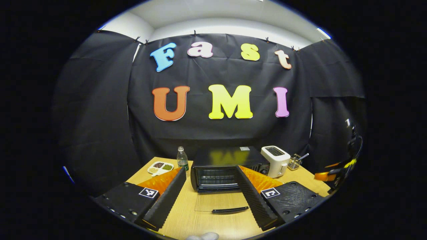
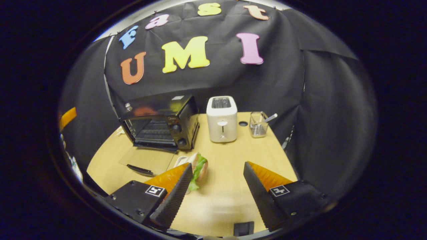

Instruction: Open the electric oven with the left hand, put the food in, and close the electric oven.

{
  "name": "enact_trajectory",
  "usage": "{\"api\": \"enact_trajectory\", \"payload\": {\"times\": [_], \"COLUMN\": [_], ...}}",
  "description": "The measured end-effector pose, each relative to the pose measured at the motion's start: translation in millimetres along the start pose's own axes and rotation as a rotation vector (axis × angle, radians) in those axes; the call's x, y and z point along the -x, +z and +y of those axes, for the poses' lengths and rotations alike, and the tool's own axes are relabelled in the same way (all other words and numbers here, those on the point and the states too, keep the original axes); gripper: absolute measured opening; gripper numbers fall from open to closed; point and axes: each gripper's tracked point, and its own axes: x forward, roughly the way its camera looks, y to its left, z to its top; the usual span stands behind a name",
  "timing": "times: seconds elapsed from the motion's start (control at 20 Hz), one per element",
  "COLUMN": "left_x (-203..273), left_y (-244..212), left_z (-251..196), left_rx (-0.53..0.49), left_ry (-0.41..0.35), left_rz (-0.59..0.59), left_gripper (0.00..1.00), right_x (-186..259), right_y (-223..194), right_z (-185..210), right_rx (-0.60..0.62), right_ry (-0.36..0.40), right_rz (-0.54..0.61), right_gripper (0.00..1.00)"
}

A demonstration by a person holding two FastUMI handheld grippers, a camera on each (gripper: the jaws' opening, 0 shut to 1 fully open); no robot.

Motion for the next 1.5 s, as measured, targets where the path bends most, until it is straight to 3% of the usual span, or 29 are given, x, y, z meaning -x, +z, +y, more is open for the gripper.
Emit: {"api": "enact_trajectory", "payload": {"times": [0.05,0.1,0.3,0.35,0.4,0.45,0.5,0.55,0.6,0.65,0.7,0.75,0.8,0.85,0.9,0.95,1.0,1.05,1.1,1.2,1.25,1.3,1.35,1.5], "left_x": [3,8,19,21,22,23,25,26,26,26,25,26,25,25,26,26,26,28,28,30,29,31,32,35], "left_y": [10,24,63,66,70,72,73,73,73,72,71,70,67,65,62,60,60,61,60,62,62,61,60,59], "left_z": [-1,-2,-2,-3,-3,-3,-3,-3,0,3,4,5,8,11,14,14,15,15,18,22,21,21,19,18], "left_rx": [0.001,-0.003,-0.045,-0.059,-0.071,-0.075,-0.070,-0.062,-0.057,-0.056,-0.055,-0.058,-0.067,-0.076,-0.079,-0.075,-0.069,-0.066,-0.072,-0.083,-0.081,-0.077,-0.074,-0.091], "left_ry": [0.010,0.025,0.087,0.103,0.118,0.130,0.142,0.154,0.169,0.184,0.195,0.205,0.216,0.230,0.241,0.251,0.261,0.274,0.292,0.324,0.334,0.348,0.357,0.391], "left_rz": [-0.013,-0.034,-0.107,-0.120,-0.124,-0.121,-0.117,-0.115,-0.111,-0.106,-0.100,-0.095,-0.089,-0.080,-0.069,-0.060,-0.055,-0.055,-0.054,-0.058,-0.058,-0.052,-0.052,-0.049], "left_gripper": [1.00,0.96,0.96,0.96,0.96,0.96,0.96,0.97,0.97,0.88,0.96,0.89,0.97,0.97,0.96,0.89,0.89,0.97,0.97,0.97,0.97,0.97,0.97,0.96], "right_x": [-14,-27,-68,-77,-88,-95,-102,-107,-115,-121,-125,-126,-128,-130,-132,-134,-131,-132,-132,-130,-131,-130,-130,-126], "right_y": [-10,-19,-48,-52,-53,-50,-48,-48,-46,-45,-45,-45,-46,-49,-48,-49,-49,-48,-48,-46,-47,-47,-46,-36], "right_z": [5,9,24,29,32,35,38,39,42,46,50,53,55,55,56,57,60,61,63,62,66,67,69,71], "right_rx": [-0.020,-0.041,-0.145,-0.169,-0.191,-0.207,-0.223,-0.236,-0.245,-0.257,-0.270,-0.287,-0.301,-0.307,-0.319,-0.335,-0.353,-0.373,-0.388,-0.387,-0.379,-0.374,-0.356,-0.334], "right_ry": [0.027,0.053,0.151,0.172,0.192,0.209,0.225,0.235,0.249,0.260,0.278,0.296,0.305,0.301,0.303,0.305,0.330,0.346,0.359,0.382,0.398,0.406,0.420,0.441], "right_rz": [0.032,0.062,0.178,0.204,0.225,0.235,0.246,0.256,0.266,0.277,0.292,0.304,0.319,0.333,0.335,0.341,0.358,0.363,0.373,0.386,0.399,0.408,0.410,0.393], "right_gripper": [0.98,0.99,0.98,0.89,0.96,0.87,0.86,0.96,0.84,0.95,0.82,0.81,0.90,0.75,0.80,0.65,0.67,0.65,0.51,0.41,0.30,0.29,0.37,0.36]}}
